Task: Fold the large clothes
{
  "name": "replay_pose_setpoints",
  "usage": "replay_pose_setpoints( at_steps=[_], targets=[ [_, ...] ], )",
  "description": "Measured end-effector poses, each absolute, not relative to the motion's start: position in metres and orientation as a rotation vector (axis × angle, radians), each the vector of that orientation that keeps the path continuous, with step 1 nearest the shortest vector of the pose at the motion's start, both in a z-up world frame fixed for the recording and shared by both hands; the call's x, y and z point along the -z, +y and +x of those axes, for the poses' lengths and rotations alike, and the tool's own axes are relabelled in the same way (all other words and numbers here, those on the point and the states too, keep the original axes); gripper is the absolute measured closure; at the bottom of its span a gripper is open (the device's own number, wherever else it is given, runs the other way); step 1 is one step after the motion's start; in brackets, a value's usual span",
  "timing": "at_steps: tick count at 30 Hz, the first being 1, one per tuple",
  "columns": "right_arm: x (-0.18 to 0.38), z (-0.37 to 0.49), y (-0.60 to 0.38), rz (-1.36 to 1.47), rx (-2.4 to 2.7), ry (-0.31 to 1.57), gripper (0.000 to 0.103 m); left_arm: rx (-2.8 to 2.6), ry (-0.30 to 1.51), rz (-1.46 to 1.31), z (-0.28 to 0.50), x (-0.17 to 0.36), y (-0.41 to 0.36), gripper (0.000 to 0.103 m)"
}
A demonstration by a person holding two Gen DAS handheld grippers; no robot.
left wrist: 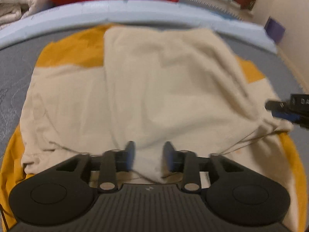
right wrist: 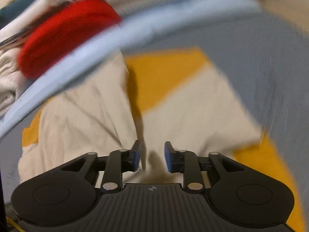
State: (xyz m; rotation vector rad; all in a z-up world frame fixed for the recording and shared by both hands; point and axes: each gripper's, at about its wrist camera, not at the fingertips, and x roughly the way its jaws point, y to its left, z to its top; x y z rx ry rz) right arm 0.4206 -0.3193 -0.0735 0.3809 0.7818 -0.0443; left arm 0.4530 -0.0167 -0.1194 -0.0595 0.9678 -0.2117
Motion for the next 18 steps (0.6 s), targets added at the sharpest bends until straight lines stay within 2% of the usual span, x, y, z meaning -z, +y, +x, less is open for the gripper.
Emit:
replay_pose_setpoints(
  at_steps=[2,5,8,9,11,13,16,18],
  targets=[
    [0.060,0.414,-0.315,0.361,-0.019,0.681,0.072,0.209,0.938,-0.074,0.453,0.108,-0.022,0.059],
    [0.055,0.413,-0.308,0.404,-0.123,0.644,0.072,0.230,0.864,-0.088,0.455,0.097,-0.029,0.059],
    [0.070,0.420,-0.300,0.403,-0.144,0.718,0.072,0.253,0.861,-0.080,0.449,0.102,-0.035,0.059],
    [0.078,0.423,-0.299,0.395,-0.132,0.766,0.071,0.246,0.904,-0.072,0.452,0.112,-0.036,0.055],
    [0.100,0.433,-0.298,0.363,-0.062,0.909,0.071,0.215,1.024,-0.046,0.459,0.128,-0.037,0.054],
    [0.117,0.437,-0.305,0.392,0.007,0.992,0.071,0.209,1.014,-0.049,0.459,0.123,-0.037,0.054],
    [0.107,0.435,-0.318,0.467,0.028,0.970,0.071,0.221,0.933,-0.044,0.456,0.101,-0.038,0.053],
    [0.089,0.427,-0.317,0.440,0.030,0.890,0.070,0.208,0.885,-0.054,0.456,0.092,-0.035,0.052]
  ],
)
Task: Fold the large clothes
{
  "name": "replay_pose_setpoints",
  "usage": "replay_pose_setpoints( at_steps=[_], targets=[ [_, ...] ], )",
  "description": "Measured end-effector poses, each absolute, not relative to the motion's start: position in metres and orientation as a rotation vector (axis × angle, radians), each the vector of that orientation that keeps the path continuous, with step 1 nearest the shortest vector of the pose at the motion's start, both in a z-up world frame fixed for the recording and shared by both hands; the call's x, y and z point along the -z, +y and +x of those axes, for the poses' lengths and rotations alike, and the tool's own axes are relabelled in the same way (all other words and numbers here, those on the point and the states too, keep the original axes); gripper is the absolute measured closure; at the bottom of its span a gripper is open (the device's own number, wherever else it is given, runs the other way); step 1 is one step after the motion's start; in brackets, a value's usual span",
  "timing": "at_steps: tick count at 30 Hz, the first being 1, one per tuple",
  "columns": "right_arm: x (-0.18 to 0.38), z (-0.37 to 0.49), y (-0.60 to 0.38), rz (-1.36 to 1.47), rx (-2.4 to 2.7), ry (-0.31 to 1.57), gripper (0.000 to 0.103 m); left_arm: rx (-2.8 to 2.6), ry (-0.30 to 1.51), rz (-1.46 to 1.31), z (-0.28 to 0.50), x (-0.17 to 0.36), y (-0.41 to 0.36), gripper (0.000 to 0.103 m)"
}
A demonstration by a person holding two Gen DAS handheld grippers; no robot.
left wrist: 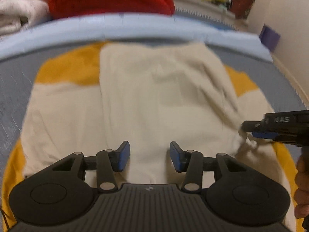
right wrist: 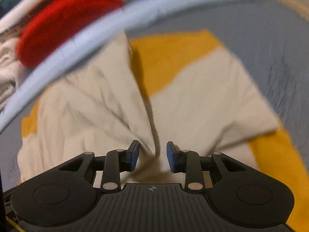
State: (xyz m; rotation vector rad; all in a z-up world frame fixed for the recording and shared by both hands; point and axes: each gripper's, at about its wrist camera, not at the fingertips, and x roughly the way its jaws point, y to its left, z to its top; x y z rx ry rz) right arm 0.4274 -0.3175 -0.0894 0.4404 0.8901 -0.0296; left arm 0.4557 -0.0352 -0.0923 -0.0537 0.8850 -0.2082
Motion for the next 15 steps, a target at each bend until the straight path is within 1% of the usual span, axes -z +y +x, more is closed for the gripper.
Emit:
replay_pose_setpoints(
  at_steps=[2,3,4,5,6,8,10,15],
  targets=[
    [0.077,0.423,-0.315,0.421,0.004,0.810,0.068,0.181,0.897,-0.070,0.461,0.097,-0.030,0.052],
    [0.076,0.423,-0.314,0.408,-0.006,0.798,0.062,0.163,0.936,-0.070,0.464,0.103,-0.028,0.052],
    [0.079,0.425,-0.313,0.402,-0.008,0.817,0.059,0.147,0.988,-0.074,0.469,0.114,-0.026,0.052],
    [0.090,0.426,-0.316,0.420,0.000,0.873,0.059,0.133,1.040,-0.075,0.471,0.122,-0.024,0.053],
    [0.099,0.428,-0.320,0.457,0.025,0.924,0.059,0.117,1.044,-0.069,0.470,0.122,-0.024,0.052],
    [0.107,0.433,-0.325,0.550,0.082,0.954,0.061,0.105,1.018,-0.073,0.470,0.109,-0.024,0.052],
    [0.094,0.431,-0.328,0.522,0.089,0.912,0.061,0.125,0.962,-0.102,0.468,0.089,-0.022,0.052],
    [0.027,0.399,-0.324,0.362,0.040,0.620,0.061,0.111,0.762,-0.094,0.445,0.036,-0.018,0.052]
  ],
)
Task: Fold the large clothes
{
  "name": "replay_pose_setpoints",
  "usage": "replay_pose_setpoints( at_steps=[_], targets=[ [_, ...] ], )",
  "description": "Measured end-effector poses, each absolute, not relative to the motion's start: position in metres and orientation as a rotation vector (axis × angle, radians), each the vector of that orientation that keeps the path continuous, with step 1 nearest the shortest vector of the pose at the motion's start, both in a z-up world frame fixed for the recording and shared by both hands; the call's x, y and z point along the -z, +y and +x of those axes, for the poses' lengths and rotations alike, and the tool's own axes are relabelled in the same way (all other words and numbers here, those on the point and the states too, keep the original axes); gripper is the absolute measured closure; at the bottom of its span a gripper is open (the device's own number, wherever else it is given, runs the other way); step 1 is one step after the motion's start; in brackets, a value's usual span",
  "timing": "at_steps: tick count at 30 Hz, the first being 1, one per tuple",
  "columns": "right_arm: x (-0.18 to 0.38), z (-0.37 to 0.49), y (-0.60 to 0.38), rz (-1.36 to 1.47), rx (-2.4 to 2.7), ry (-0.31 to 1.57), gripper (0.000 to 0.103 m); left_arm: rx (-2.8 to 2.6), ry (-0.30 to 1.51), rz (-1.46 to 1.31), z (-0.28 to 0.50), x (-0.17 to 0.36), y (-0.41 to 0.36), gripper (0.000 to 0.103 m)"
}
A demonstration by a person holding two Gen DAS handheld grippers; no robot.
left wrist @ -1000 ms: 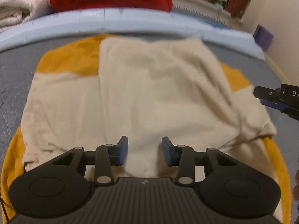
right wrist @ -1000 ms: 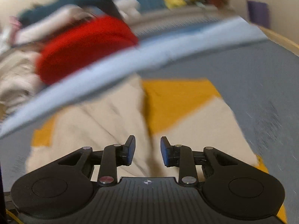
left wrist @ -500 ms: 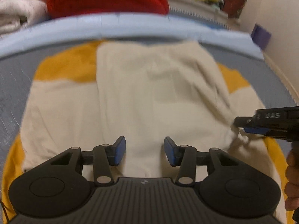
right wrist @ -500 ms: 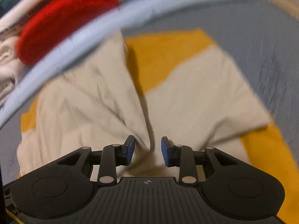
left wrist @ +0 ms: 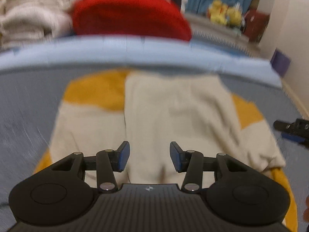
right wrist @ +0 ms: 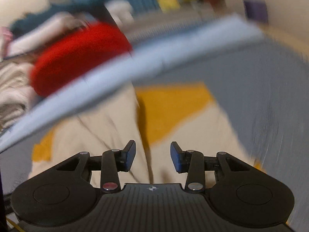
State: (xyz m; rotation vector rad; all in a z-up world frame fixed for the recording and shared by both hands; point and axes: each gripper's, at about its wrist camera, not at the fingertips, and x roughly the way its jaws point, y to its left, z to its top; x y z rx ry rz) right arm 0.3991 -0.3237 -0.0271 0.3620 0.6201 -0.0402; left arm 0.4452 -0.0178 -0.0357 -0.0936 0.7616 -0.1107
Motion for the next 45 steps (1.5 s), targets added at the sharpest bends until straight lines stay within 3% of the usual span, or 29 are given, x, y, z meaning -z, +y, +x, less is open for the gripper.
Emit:
replay_pose_setpoints(
  at_steps=[2,5,10,17,21,26,29,30,32,37,42,45],
  targets=[
    [0.001,0.379,-0.320,0.296,0.004,0.508,0.061,0.125,0.690,-0.061,0.433,0.016,-0.018,0.052],
    [-0.031,0.347,-0.317,0.220,-0.061,0.379,0.061,0.160,0.595,-0.047,0.407,-0.013,-0.009,0.040],
    [-0.090,0.267,-0.325,0.210,-0.108,0.256,0.061,0.199,0.467,-0.048,0.332,-0.064,0.028,0.040],
    [-0.160,0.094,-0.350,0.276,-0.074,0.138,0.061,0.123,0.376,-0.105,0.209,-0.157,0.108,0.049],
    [-0.200,0.003,-0.378,0.329,-0.053,0.043,0.061,0.140,0.306,-0.098,0.131,-0.214,0.122,0.055],
    [-0.255,-0.104,-0.412,0.361,-0.038,-0.107,0.061,0.187,0.252,-0.159,0.046,-0.277,0.122,0.056],
    [-0.265,-0.143,-0.423,0.356,-0.012,-0.152,0.075,0.242,0.214,-0.201,0.002,-0.294,0.119,0.056],
    [-0.261,-0.149,-0.426,0.358,-0.005,-0.153,0.080,0.250,0.205,-0.198,-0.006,-0.292,0.116,0.056],
    [-0.243,-0.151,-0.435,0.387,0.019,-0.114,0.081,0.257,0.206,-0.184,-0.017,-0.273,0.109,0.056],
    [-0.144,-0.101,-0.440,0.392,0.116,0.069,0.081,0.183,0.322,-0.119,0.005,-0.150,0.093,0.058],
    [-0.026,-0.014,-0.431,0.375,0.169,0.355,0.079,0.056,0.561,-0.103,0.040,-0.022,0.101,0.059],
    [0.032,0.029,-0.421,0.340,0.183,0.520,0.079,-0.032,0.775,-0.160,0.071,0.023,0.120,0.059]
  ],
)
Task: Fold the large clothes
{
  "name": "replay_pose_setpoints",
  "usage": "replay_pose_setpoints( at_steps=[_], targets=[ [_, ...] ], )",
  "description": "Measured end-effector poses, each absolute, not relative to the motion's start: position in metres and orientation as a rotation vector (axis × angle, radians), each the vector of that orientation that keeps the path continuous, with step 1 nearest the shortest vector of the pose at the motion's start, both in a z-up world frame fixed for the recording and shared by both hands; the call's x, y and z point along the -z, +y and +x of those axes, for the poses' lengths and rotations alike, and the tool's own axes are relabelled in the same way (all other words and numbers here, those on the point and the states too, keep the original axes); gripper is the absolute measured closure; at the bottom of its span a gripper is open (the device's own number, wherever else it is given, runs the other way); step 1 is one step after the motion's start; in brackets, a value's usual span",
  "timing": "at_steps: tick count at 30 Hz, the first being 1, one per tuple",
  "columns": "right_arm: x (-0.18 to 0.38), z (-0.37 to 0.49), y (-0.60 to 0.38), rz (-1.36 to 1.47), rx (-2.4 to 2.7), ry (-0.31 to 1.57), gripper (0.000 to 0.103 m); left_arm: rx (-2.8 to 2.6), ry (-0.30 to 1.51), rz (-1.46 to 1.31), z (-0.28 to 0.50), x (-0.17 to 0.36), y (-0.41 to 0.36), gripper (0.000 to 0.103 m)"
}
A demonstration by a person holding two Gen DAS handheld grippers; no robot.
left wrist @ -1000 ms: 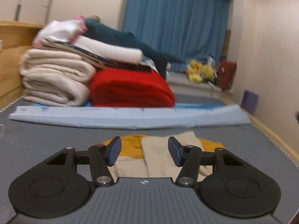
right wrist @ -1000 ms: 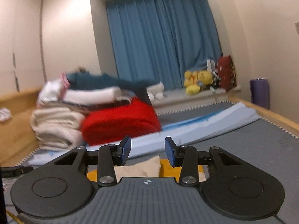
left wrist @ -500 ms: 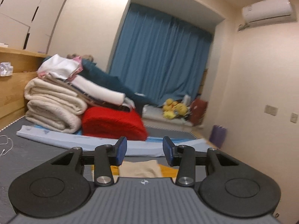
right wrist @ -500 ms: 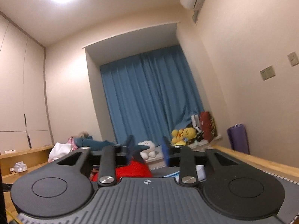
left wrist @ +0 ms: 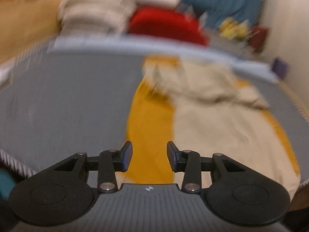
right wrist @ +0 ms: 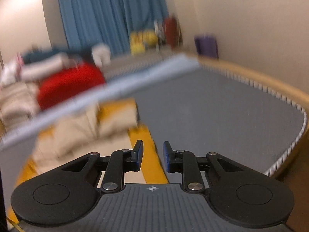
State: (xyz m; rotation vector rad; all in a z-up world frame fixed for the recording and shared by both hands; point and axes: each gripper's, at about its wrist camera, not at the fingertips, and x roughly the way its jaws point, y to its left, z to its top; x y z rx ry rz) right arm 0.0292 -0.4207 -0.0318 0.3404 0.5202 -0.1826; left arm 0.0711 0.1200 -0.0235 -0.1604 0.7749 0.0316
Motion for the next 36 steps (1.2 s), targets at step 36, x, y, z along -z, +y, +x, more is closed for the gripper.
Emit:
replay_pose_setpoints(
  at_steps=[36],
  targets=[
    [0.150,0.086,-0.411,0.485,0.255,1.038,0.092,-0.069,1.092,-0.413,0.118,0.107,0.182,0.072]
  ],
)
